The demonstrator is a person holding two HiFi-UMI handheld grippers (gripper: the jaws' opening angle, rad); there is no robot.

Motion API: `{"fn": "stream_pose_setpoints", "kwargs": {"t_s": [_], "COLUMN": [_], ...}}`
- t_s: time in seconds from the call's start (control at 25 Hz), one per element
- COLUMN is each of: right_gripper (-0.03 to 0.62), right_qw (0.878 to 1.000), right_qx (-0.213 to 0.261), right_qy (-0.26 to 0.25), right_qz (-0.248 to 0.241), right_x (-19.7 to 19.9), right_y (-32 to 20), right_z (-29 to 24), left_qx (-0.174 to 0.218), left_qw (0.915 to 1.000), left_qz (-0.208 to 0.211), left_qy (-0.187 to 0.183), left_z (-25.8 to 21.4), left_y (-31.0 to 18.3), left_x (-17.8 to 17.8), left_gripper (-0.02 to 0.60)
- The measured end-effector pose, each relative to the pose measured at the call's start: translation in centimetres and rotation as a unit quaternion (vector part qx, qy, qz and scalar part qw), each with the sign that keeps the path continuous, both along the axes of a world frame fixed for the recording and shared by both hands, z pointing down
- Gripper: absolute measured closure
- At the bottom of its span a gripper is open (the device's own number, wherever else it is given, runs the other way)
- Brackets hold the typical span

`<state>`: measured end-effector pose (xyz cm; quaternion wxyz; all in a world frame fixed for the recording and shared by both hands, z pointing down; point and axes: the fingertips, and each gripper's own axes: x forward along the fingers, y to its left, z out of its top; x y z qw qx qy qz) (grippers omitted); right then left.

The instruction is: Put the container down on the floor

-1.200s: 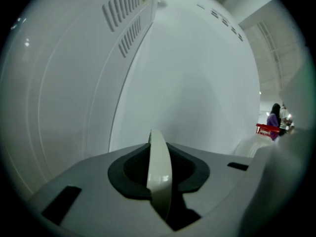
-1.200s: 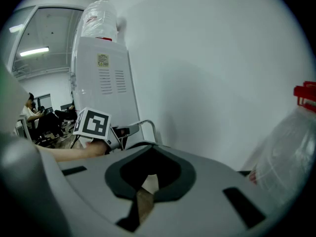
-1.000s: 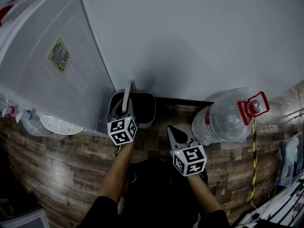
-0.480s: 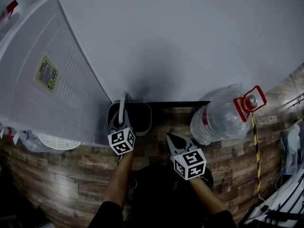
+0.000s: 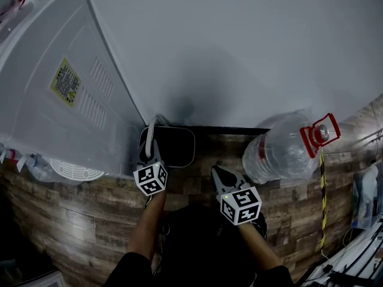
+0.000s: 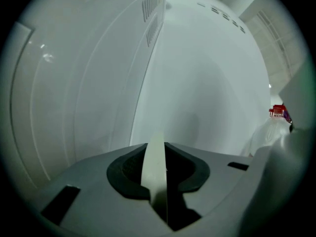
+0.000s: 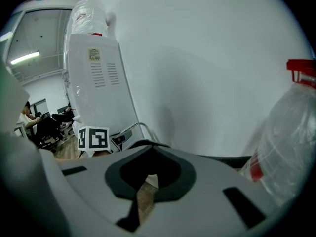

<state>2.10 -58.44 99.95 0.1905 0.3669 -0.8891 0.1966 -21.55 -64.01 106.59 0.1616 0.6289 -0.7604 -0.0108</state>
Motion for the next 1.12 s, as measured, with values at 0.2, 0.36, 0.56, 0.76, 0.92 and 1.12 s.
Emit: {"fn": "stream_pose_setpoints", "kwargs": {"t_s": [0.2, 0.36, 0.56, 0.76, 0.92, 1.12], "right_gripper": [0.583, 0.583, 0.583, 0.583, 0.583, 0.583], "right_qw": [1.0, 1.0, 1.0, 0.999, 0.999, 0.998], "right_qx": [-0.002, -0.006, -0.007, -0.006, 0.0, 0.009], "right_qy": [-0.004, -0.007, -0.014, -0.019, -0.026, -0.036], "right_qz": [-0.011, -0.017, -0.026, -0.039, -0.044, -0.049], "right_x": [-0.8, -1.3, -2.1, -3.0, -3.5, -3.9], "right_y": [0.3, 0.6, 0.8, 1.1, 1.3, 1.6], "right_z": [0.2, 0.4, 0.4, 0.1, -0.3, -1.3], "left_qx": [-0.017, -0.039, -0.049, -0.048, -0.039, -0.034], "left_qw": [0.9996, 0.9987, 0.9983, 0.9984, 0.999, 0.9984], "left_qz": [-0.02, -0.033, -0.03, -0.029, -0.014, 0.017], "left_qy": [0.005, 0.002, -0.002, -0.007, -0.019, -0.041], "left_z": [0.7, 1.5, 2.0, 1.4, 0.3, -1.5], "left_y": [1.3, 3.1, 5.2, 7.1, 7.8, 8.1], "left_x": [-1.4, -1.9, -1.7, -1.3, -0.9, -0.2], "left_gripper": [0.491, 0.451, 0.442, 0.442, 0.443, 0.523]}}
